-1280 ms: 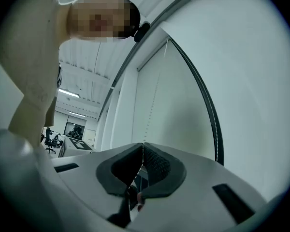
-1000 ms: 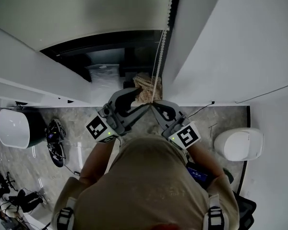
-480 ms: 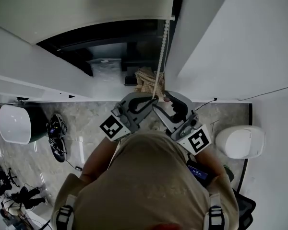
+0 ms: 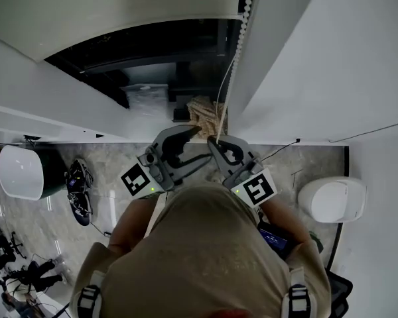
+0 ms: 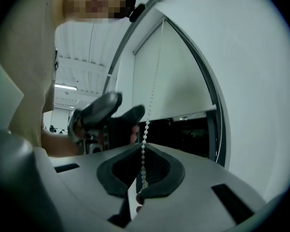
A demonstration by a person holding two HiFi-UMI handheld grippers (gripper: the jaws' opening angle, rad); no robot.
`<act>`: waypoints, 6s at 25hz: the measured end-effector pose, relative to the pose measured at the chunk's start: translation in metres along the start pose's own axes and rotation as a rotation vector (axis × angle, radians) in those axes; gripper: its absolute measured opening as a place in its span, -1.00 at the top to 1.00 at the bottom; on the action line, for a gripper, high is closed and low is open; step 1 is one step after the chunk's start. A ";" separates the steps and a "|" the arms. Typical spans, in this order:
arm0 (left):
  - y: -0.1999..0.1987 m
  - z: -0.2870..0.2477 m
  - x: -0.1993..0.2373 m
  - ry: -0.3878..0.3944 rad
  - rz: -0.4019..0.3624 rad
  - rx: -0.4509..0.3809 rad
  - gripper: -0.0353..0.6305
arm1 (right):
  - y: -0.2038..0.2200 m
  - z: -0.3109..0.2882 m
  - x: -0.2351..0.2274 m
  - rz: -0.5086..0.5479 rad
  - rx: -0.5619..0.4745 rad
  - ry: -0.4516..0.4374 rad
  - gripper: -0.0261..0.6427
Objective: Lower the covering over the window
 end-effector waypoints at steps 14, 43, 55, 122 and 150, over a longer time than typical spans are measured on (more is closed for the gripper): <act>0.047 -0.011 0.002 -0.088 -0.091 0.165 0.83 | -0.055 0.039 -0.009 -0.111 -0.306 -0.105 0.30; 0.071 -0.006 -0.023 -0.029 0.006 0.160 0.83 | -0.063 0.037 -0.001 -0.004 -0.208 -0.020 0.46; -0.017 -0.032 -0.004 -0.009 -0.034 0.008 0.60 | -0.018 0.016 0.009 -0.039 -0.079 -0.032 0.89; 0.062 -0.026 -0.053 0.025 0.091 0.060 0.83 | -0.075 0.046 0.010 -0.038 -0.334 -0.028 0.83; 0.060 -0.032 -0.081 0.054 0.189 0.010 0.83 | -0.082 0.080 0.016 -0.164 -0.409 -0.048 0.86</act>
Point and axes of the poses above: the fingertips, and each gripper's own axes: z backward along the fingers, x to its left, y out of its underside, the point moved 2 cm from there along z, backward along the fingers, and after that the axes turned 5 degrees about -y, right-handed, at the moved point
